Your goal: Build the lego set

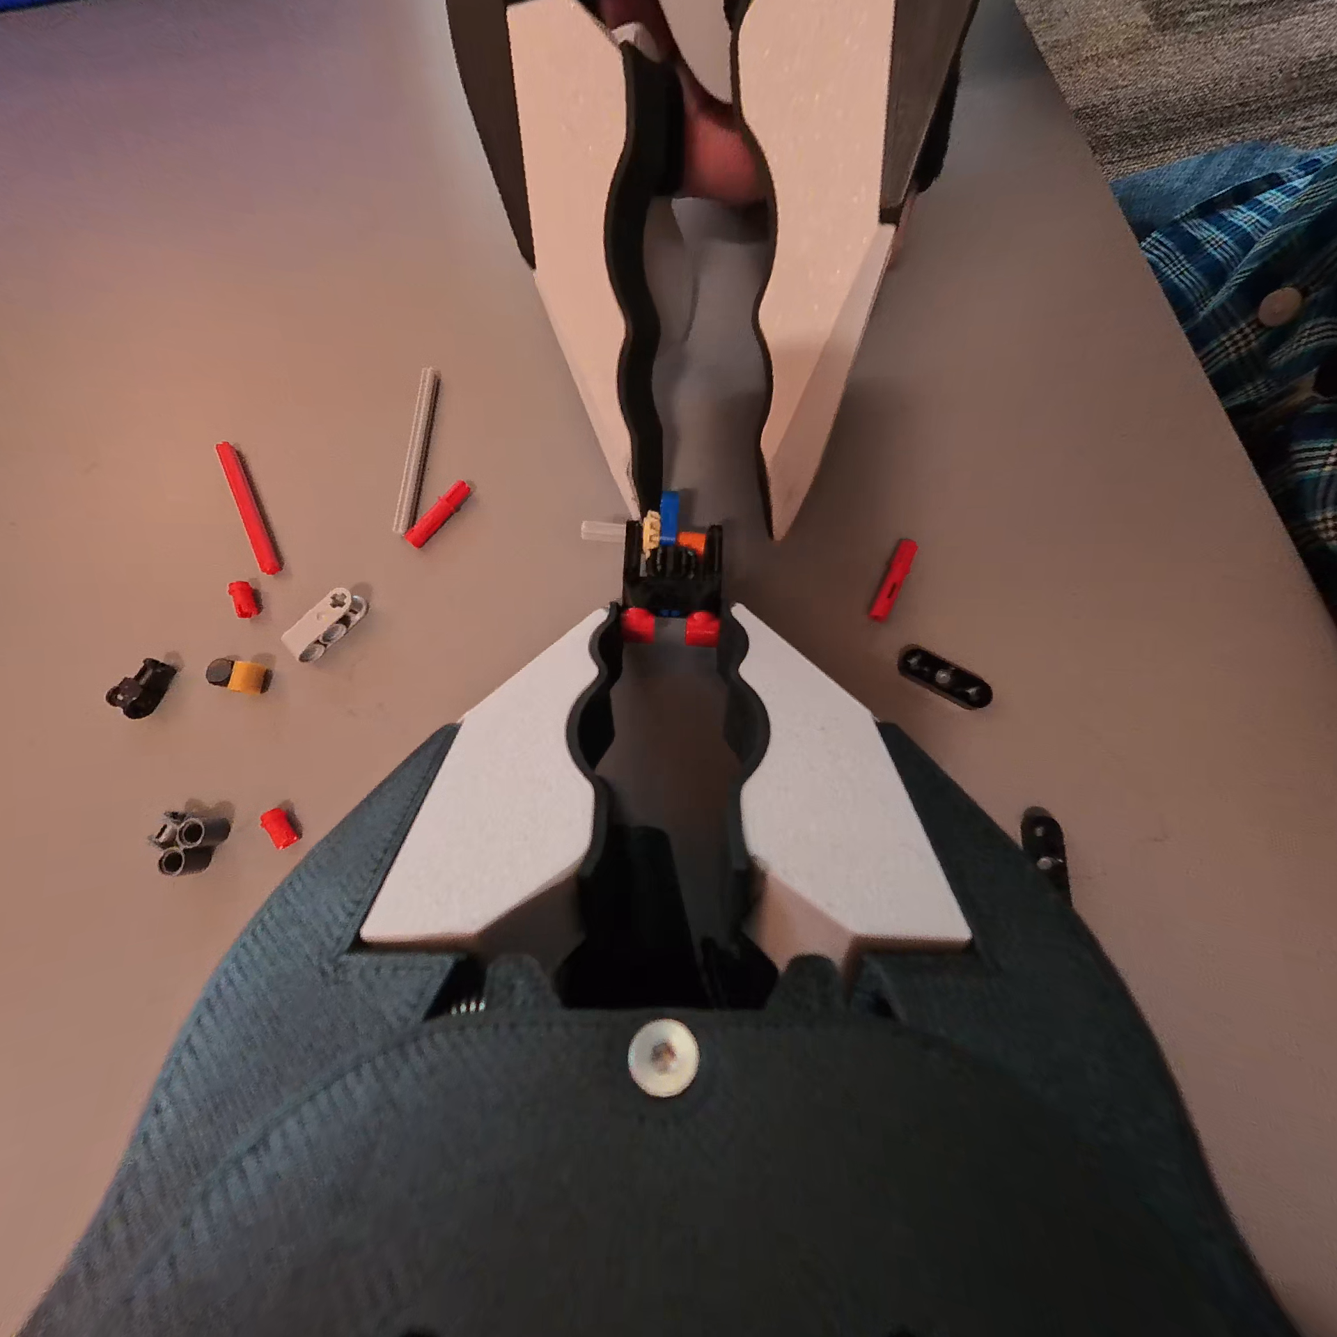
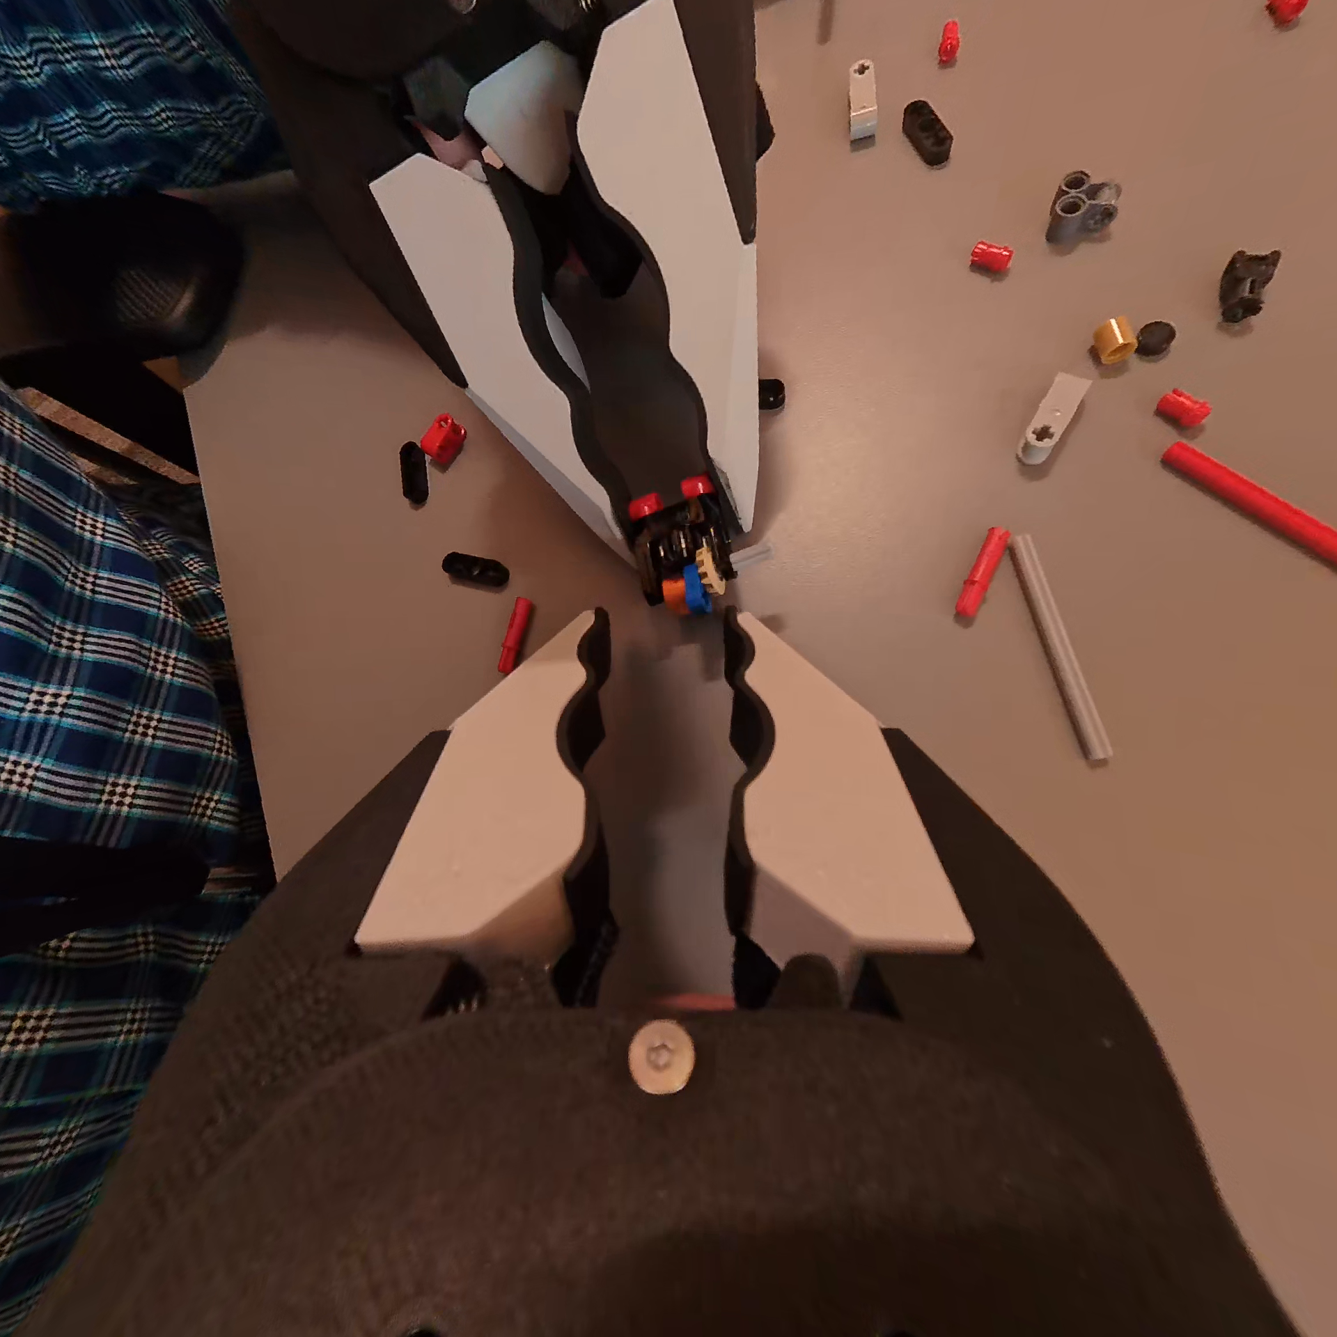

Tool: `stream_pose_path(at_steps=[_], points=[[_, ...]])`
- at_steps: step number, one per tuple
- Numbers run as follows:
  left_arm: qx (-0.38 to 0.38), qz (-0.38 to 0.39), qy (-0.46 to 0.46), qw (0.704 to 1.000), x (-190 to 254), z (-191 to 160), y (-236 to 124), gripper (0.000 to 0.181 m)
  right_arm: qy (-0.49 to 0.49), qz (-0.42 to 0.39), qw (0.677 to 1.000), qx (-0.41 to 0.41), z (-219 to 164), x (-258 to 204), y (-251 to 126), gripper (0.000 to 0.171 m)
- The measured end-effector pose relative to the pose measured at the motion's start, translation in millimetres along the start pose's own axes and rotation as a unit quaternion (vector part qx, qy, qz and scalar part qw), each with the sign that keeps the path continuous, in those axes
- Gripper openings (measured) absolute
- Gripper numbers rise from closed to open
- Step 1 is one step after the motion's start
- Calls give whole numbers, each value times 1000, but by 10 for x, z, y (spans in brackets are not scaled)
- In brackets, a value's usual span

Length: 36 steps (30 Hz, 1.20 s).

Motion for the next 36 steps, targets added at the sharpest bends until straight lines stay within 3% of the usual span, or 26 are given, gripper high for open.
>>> stream_pose_path(at_steps=[9, 23, 36], points=[[-1, -6, -9, 1000, -10, -2, 5, 25, -48, -25, 999, 4, 31, 91, -5, 36], [-3, -17, -17, 1000, -20, 1, 13, 25, -58, -34, 998, -14, -4, 111, 17, 3], [-10, -1, -11, 1000, -33, -29, -33, 25, -61, -37, 997, 0, -10, 75, -24, 5]])
Point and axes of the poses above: each gripper's, where its closed fingertips meet, y out along the fingers, z out of its top, x = y × z across the jaws, the point moved 2 cm from there along -y, back along the fingers, and after that the axes turned 6 degrees about x, right-handed, at the moved point
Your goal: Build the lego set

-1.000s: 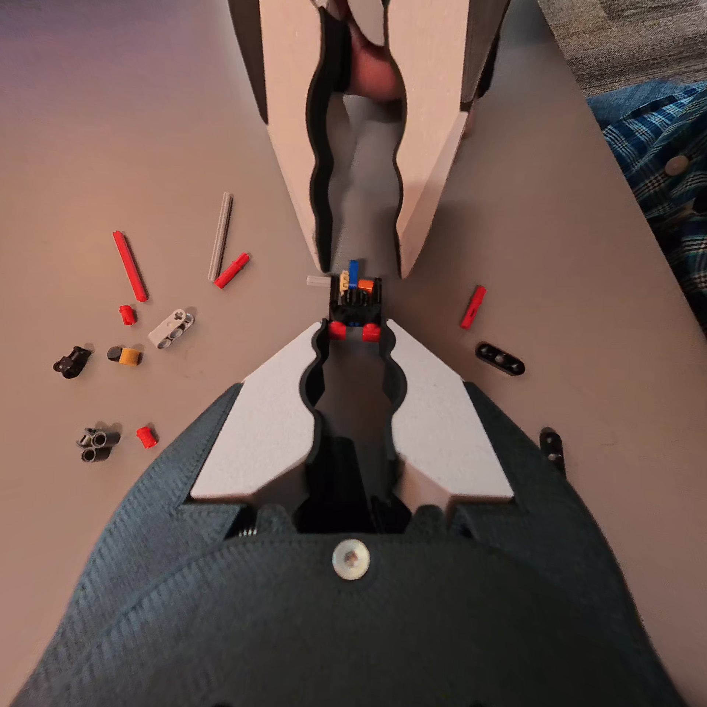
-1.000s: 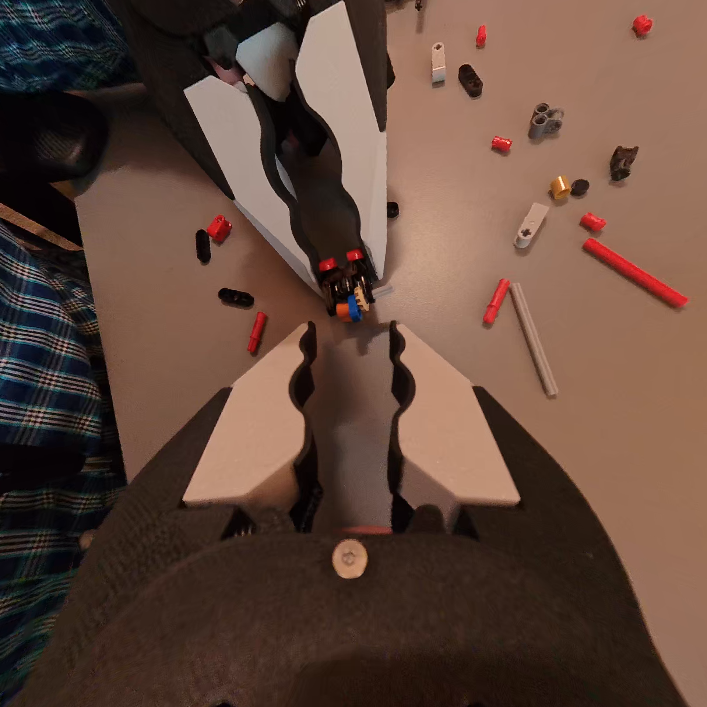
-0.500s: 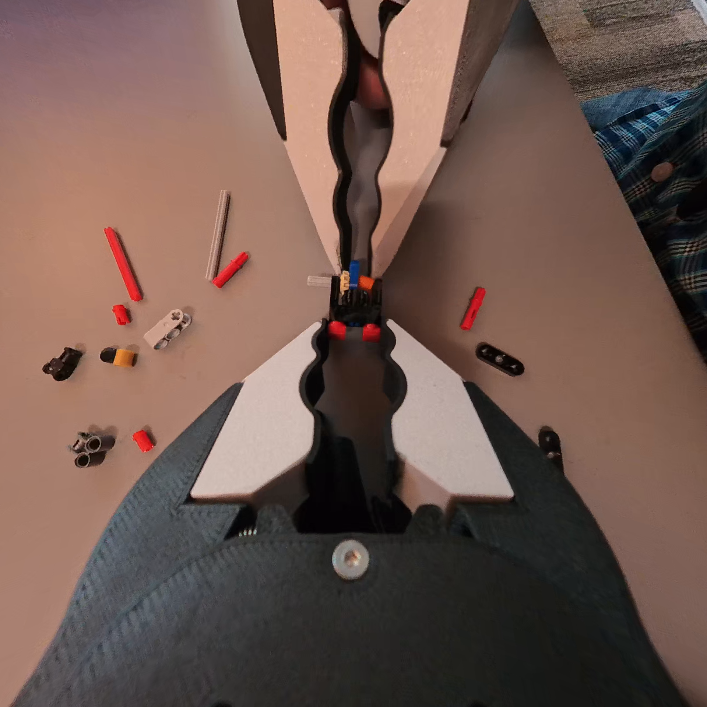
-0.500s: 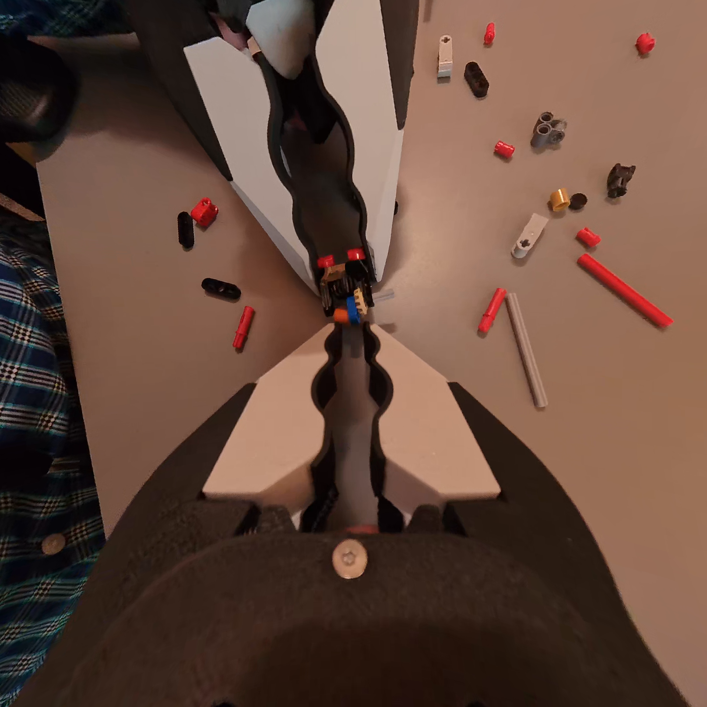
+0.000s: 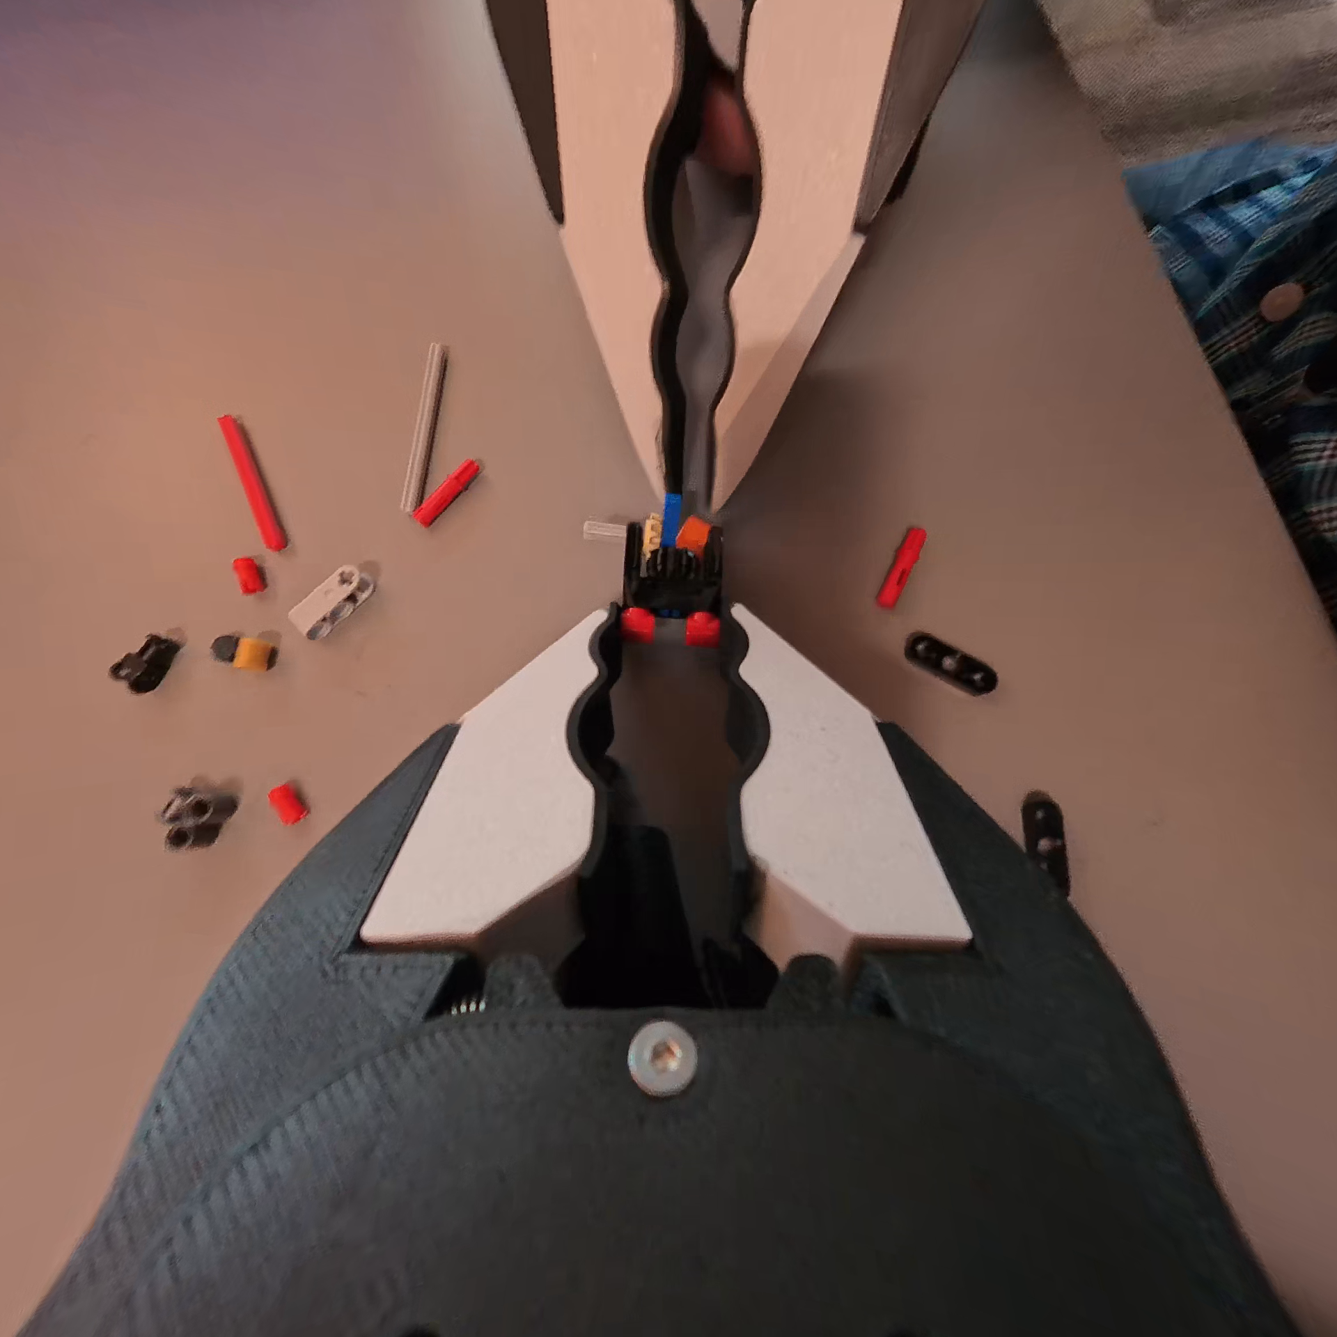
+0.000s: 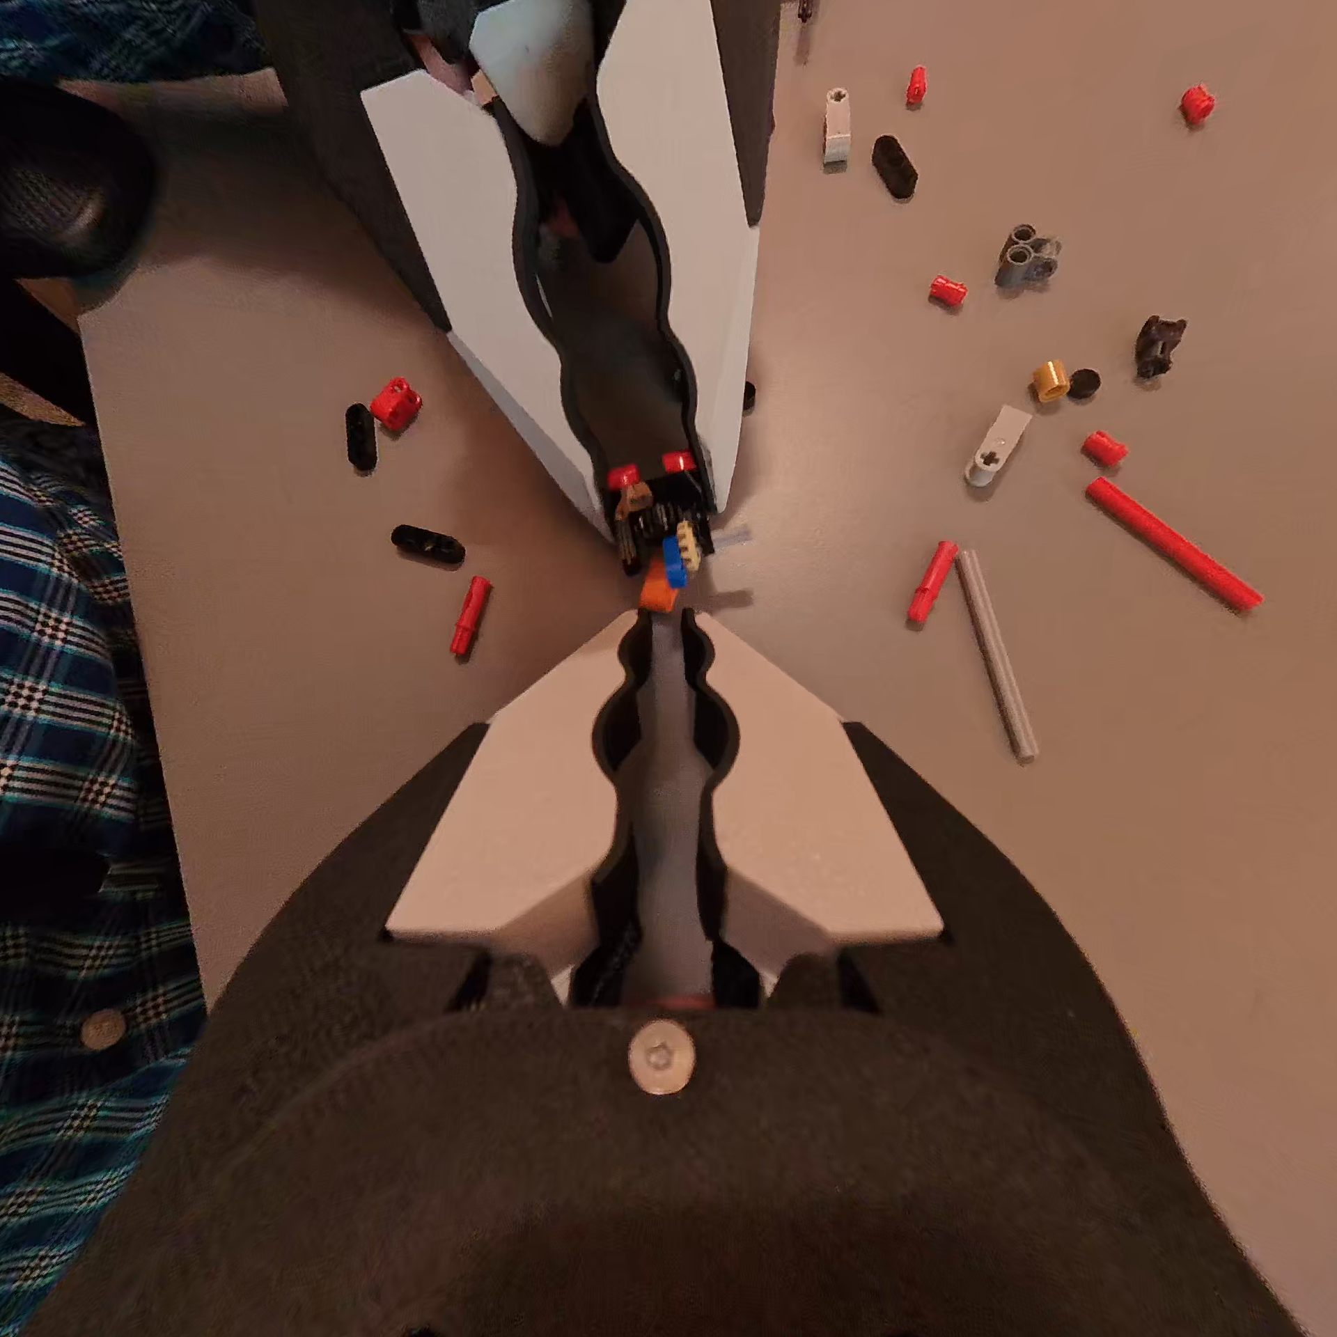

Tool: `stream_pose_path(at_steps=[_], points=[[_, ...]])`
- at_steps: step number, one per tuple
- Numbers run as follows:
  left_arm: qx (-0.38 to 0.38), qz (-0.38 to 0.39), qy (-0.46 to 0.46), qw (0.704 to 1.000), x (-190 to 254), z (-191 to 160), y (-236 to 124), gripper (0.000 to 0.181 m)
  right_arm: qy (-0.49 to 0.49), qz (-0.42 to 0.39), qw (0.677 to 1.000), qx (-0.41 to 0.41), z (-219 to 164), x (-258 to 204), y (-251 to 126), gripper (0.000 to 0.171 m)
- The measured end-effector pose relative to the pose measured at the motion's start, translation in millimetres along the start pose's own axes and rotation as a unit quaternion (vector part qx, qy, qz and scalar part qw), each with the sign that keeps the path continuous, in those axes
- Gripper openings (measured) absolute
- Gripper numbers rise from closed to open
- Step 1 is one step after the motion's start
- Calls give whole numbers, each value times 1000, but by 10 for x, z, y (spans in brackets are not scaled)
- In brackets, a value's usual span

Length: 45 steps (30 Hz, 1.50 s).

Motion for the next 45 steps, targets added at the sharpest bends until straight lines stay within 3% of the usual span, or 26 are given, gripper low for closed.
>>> stream_pose_path(at_steps=[7, 11, 17, 21, 26, 31, 34, 39, 45], points=[[15, 24, -22, 999, -33, -35, -134, 25, -28, -19, 999, -11, 2, -38, 56, 20], [24, 39, -33, 998, -24, -36, -227, 25, -41, -42, 998, -15, 28, -32, 105, 5], [29, 45, -35, 998, 6, -23, -269, 25, -64, -42, 996, -38, 39, -26, 7, 5], [19, 44, -23, 999, 38, -40, -250, 25, -142, -60, 976, -154, -86, 37, -280, 5], [16, 45, -12, 999, 61, -22, -256, 25, -220, -47, 903, -366, -373, 63, -671, 5], [17, 41, -2, 999, 106, -3, -236, 25, -271, -32, 860, -431, -392, -26, -481, 7], [20, 38, -1, 999, 132, -9, -236, 25, -269, -39, 878, -393, -249, -96, -392, 29], [28, 39, -3, 999, 138, -23, -263, 25, -196, -42, 932, -303, -154, -121, -572, 25], [37, 38, -9, 999, 140, 4, -248, 25, -4, -97, 980, -174, -223, -23, -687, 23]])
Point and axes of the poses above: each gripper's, where its closed fingertips meet, y out along the fingers, z out of its top, x = y × z across the jaws, the point moved 2 cm from there along -y, back along the fingers, and after that the axes turned 6 degrees about x, right-handed, at the moved point
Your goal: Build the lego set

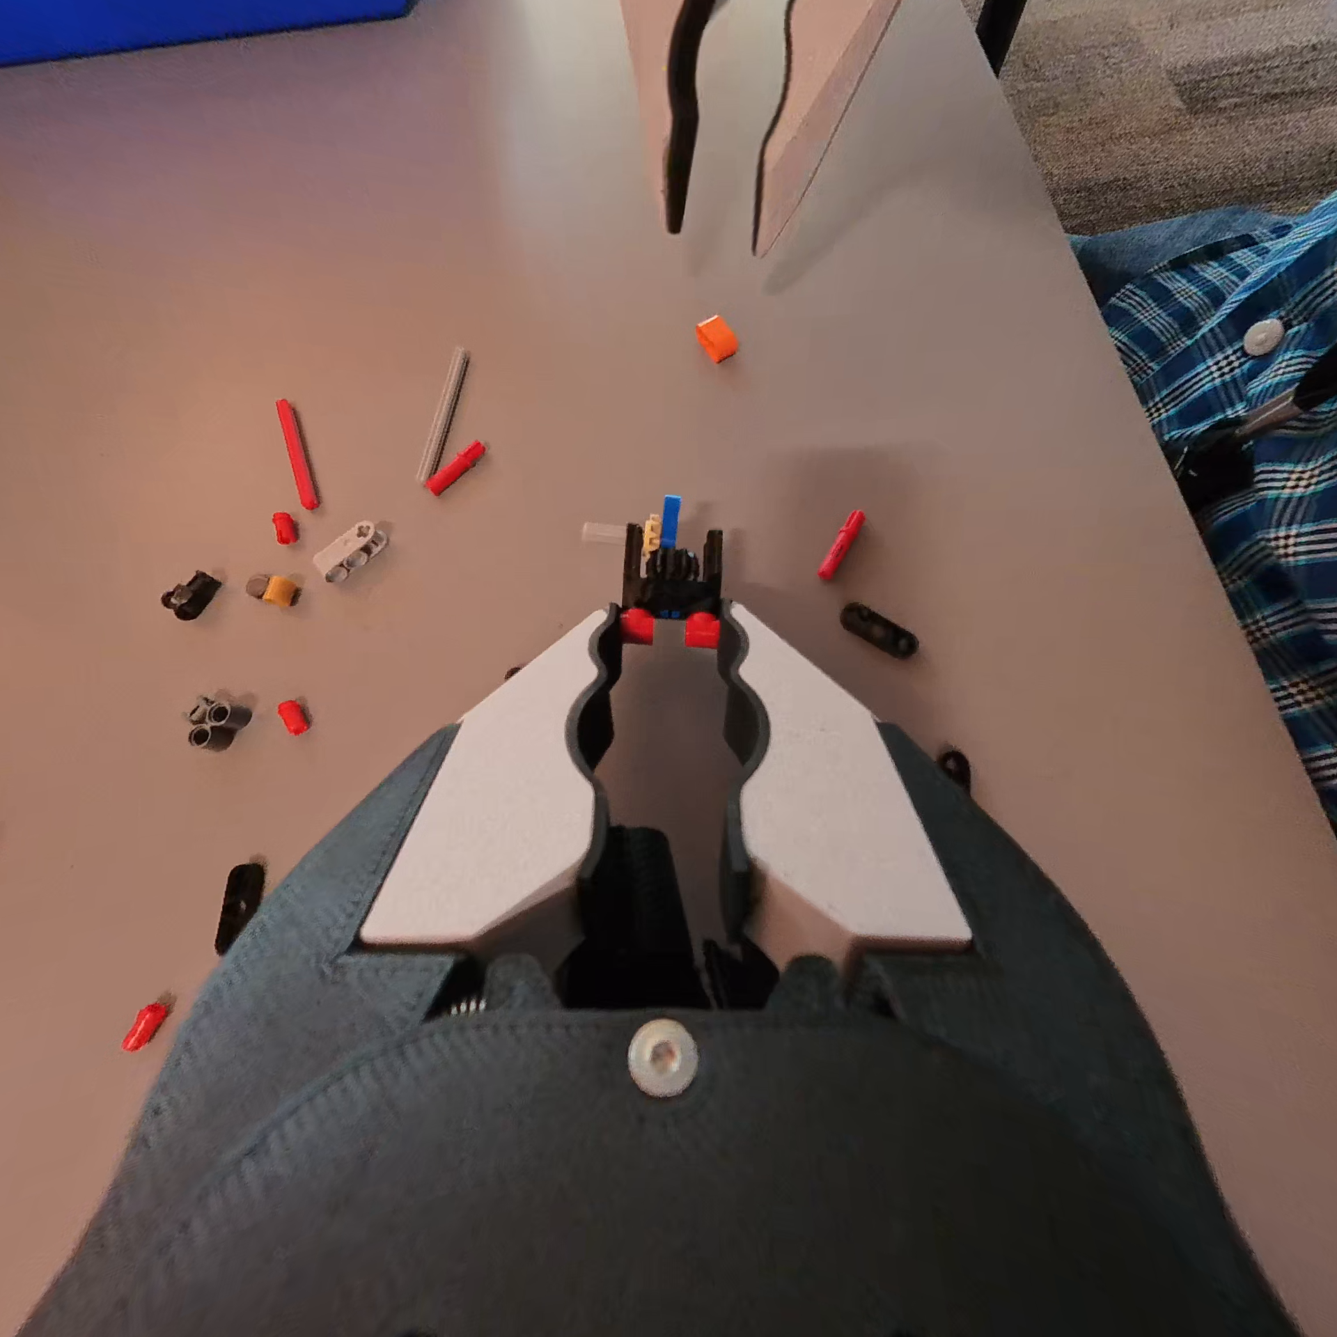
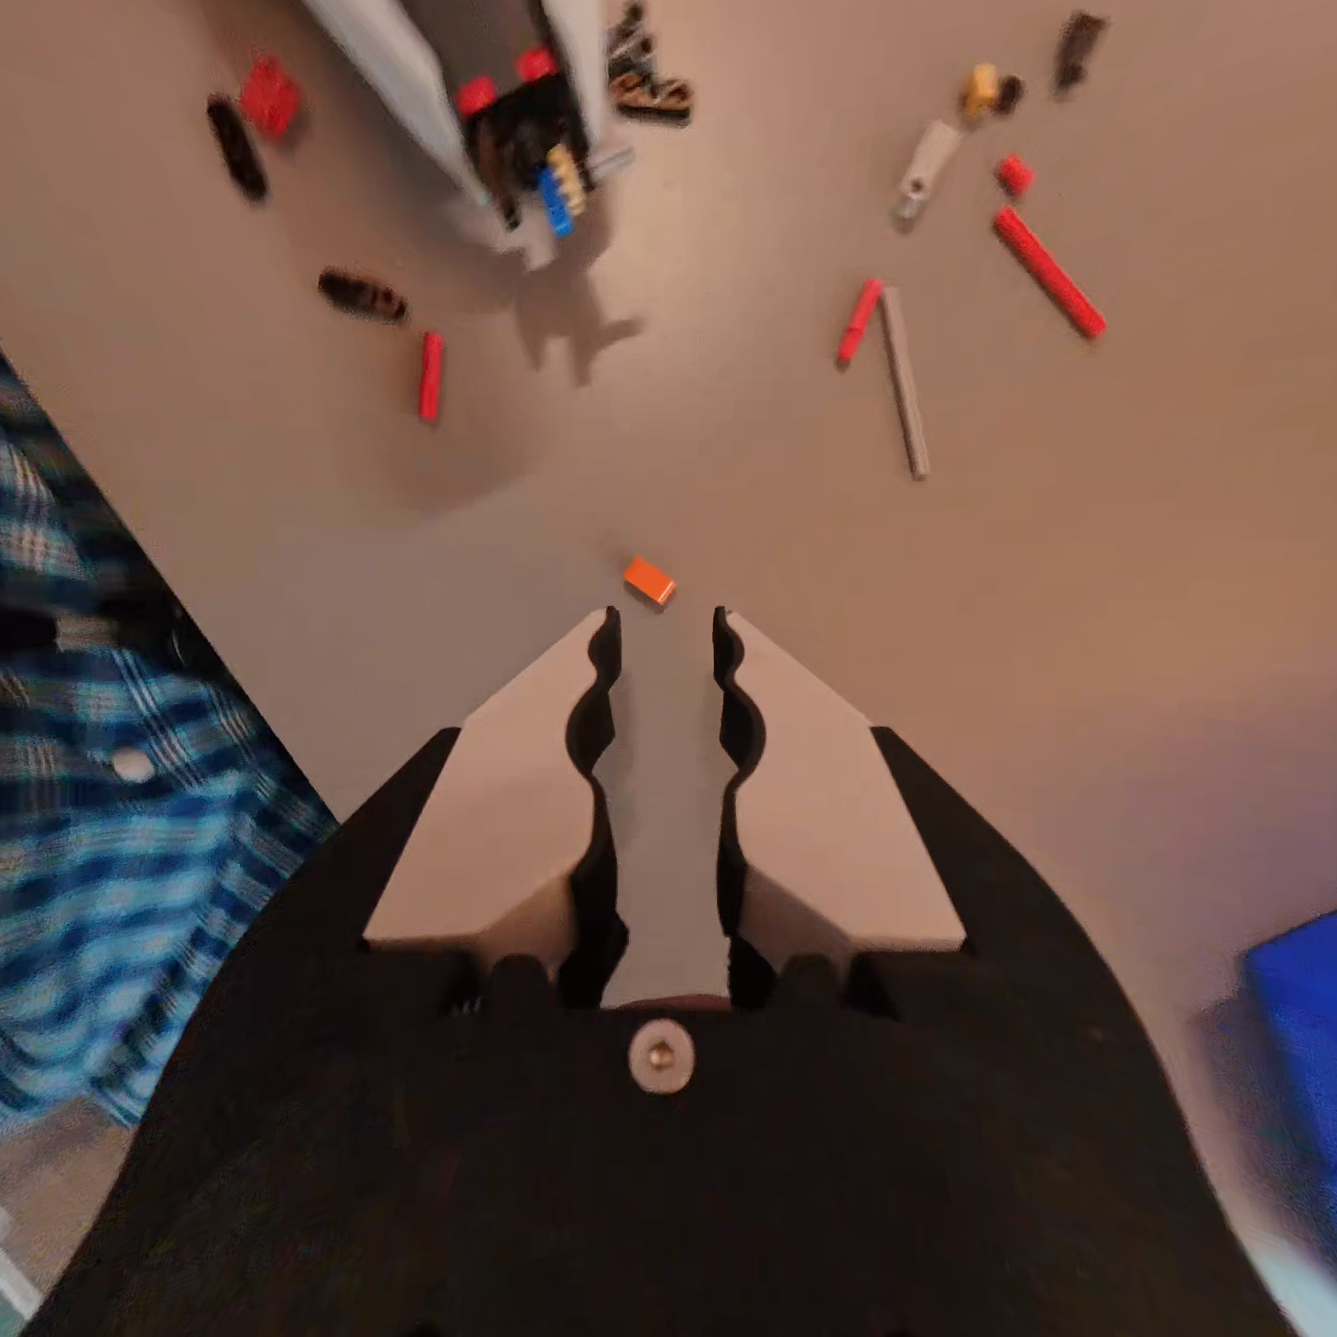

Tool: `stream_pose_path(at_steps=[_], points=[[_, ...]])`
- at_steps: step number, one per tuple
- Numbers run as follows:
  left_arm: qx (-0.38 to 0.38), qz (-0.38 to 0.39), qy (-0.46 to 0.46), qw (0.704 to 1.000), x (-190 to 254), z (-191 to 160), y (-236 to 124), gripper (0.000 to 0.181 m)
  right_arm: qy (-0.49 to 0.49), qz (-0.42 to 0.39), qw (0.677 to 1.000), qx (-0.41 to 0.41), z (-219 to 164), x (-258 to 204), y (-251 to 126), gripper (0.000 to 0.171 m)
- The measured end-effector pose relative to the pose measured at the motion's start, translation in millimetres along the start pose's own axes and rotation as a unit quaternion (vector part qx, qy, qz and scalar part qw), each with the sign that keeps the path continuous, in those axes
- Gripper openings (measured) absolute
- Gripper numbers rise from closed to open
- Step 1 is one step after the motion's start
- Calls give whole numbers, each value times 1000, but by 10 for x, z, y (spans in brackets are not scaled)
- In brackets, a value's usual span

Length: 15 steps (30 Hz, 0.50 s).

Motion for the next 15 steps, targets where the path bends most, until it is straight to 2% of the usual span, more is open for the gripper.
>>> stream_pose_path(at_steps=[7, 10, 15], points=[[3, 2, -8, 1000, 8, 31, 34, 25, 195, -23, 976, 95, -102, -1, 175, 25], [5, 3, -9, 1000, 20, 54, 37, 25, 229, -43, 966, 113, -106, 0, 217, 26], [13, 7, -15, 1000, 2, 78, 33, 25, 241, -68, 959, 131, -71, -35, 258, 11]])
Point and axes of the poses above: each gripper's, where its closed fingertips meet, y out along the fingers, z out of its top, x = y × z across the jaws, the point moved 2 cm from there along -y, back along the fingers, and after that the axes turned 6 degrees about x, right-handed, at the moved point
